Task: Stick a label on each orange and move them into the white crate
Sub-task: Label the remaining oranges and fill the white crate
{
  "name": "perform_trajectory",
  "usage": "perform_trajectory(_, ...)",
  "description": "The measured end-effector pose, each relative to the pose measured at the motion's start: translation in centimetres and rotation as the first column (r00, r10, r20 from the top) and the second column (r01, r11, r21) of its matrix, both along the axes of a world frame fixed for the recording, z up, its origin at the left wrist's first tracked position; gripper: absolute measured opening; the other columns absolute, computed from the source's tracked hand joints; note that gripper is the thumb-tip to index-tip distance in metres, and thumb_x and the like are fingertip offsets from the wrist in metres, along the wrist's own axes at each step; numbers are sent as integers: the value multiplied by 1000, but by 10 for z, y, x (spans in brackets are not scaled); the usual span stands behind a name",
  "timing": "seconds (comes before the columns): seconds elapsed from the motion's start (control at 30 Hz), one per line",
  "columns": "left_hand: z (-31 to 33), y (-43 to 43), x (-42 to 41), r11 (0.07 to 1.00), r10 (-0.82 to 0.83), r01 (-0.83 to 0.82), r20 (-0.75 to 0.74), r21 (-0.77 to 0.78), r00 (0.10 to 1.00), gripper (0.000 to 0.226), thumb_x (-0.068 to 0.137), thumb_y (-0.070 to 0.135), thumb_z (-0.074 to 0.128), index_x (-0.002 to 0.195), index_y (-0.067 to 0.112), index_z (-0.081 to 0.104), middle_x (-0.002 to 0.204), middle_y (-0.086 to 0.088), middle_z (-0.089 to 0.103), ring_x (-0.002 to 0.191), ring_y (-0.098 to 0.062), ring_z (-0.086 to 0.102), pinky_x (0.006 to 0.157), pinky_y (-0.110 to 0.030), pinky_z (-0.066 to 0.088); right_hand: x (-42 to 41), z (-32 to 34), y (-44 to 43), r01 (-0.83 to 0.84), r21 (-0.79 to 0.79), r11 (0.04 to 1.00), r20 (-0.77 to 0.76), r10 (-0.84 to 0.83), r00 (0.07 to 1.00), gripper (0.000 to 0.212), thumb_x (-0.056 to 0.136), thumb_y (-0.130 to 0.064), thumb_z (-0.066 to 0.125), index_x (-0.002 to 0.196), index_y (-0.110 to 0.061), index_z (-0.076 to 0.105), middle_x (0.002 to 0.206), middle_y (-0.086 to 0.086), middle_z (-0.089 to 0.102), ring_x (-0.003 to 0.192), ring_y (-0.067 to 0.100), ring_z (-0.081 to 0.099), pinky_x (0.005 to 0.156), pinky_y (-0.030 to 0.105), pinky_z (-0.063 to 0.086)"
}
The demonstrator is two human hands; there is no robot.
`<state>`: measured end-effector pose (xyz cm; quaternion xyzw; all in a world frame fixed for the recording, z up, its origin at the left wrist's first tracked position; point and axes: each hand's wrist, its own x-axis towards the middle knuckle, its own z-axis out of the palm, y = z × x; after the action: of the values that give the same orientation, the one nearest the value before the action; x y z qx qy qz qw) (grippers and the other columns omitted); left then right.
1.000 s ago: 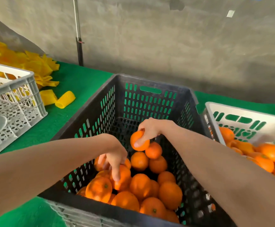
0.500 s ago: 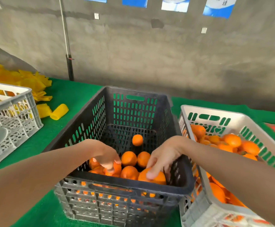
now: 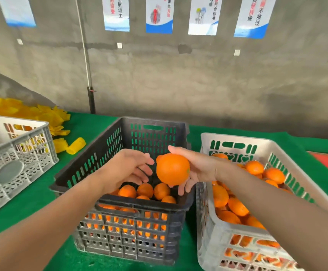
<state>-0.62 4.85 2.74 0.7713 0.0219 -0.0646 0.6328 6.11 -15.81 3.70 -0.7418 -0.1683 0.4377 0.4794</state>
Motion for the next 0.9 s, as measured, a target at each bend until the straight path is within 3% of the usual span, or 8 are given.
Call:
perform_trajectory(0.17,4,-52,-33,991,-90,85,-44,-105,995,40,94,36,53,101,-2,63,71,-15,69,56,-23,65,48,-26,51,-38,10,-52,19,62,998,92,-25,995,72,68,-62,54,111,-6,56,84,16,69,61,22,66,51,23,54)
perform_trajectory(0.3,-5,-95,-66,976,-173,158,-94,-153,980,59,74,52,60,102,0,60,81,-20,68,66,-30,69,55,-30,55,-70,12,-91,-64,-4,998,447,59,893,49,73,-30,77,118,-24,57,114,0,61,98,14,62,75,29,55)
perform_trajectory(0.37,-13,-116,-81,959,-239,215,-116,-183,964,59,66,52,64,101,4,62,86,-17,70,72,-29,70,61,-31,57,-84,10,-108,-111,-57,992,538,124,834,55,71,-22,82,118,-32,56,119,-9,57,108,5,56,86,28,54)
perform_trajectory(0.53,-45,-159,-107,862,-283,181,-153,-474,947,51,68,29,73,111,6,61,99,-8,74,91,-24,71,72,-31,58,-113,-12,-131,-121,9,993,542,97,835,71,66,-17,86,123,-35,48,122,-6,57,110,5,56,87,24,51)
perform_trajectory(0.67,-80,-165,-120,849,-43,-78,-215,-523,976,67,58,8,77,120,7,54,116,-13,65,102,-30,66,78,-40,58,-125,-55,-150,72,235,969,477,-180,860,57,74,-12,80,121,-26,52,123,-3,59,102,6,61,81,25,52)
perform_trajectory(0.73,-99,-160,-127,846,70,-193,-256,-497,964,79,50,4,78,123,10,49,120,-14,58,107,-35,62,80,-42,57,-133,-92,-156,124,74,989,534,-145,833,31,81,-14,73,110,-17,63,112,0,65,93,8,62,79,23,50)
perform_trajectory(0.8,-115,-157,-136,831,120,-258,-294,-493,948,84,47,3,79,123,12,47,122,-15,56,108,-36,60,79,-40,56,-144,-137,-159,34,-312,950,538,147,830,13,88,-16,64,97,-8,68,102,4,67,94,17,62,83,27,48)
perform_trajectory(0.9,-134,-153,-147,806,129,-304,-351,-508,927,72,47,5,79,113,13,50,118,-15,57,104,-36,63,71,-35,58,-160,-189,-155,-79,-645,760,406,428,808,34,93,-30,54,96,3,64,102,14,63,100,30,58,88,35,46)
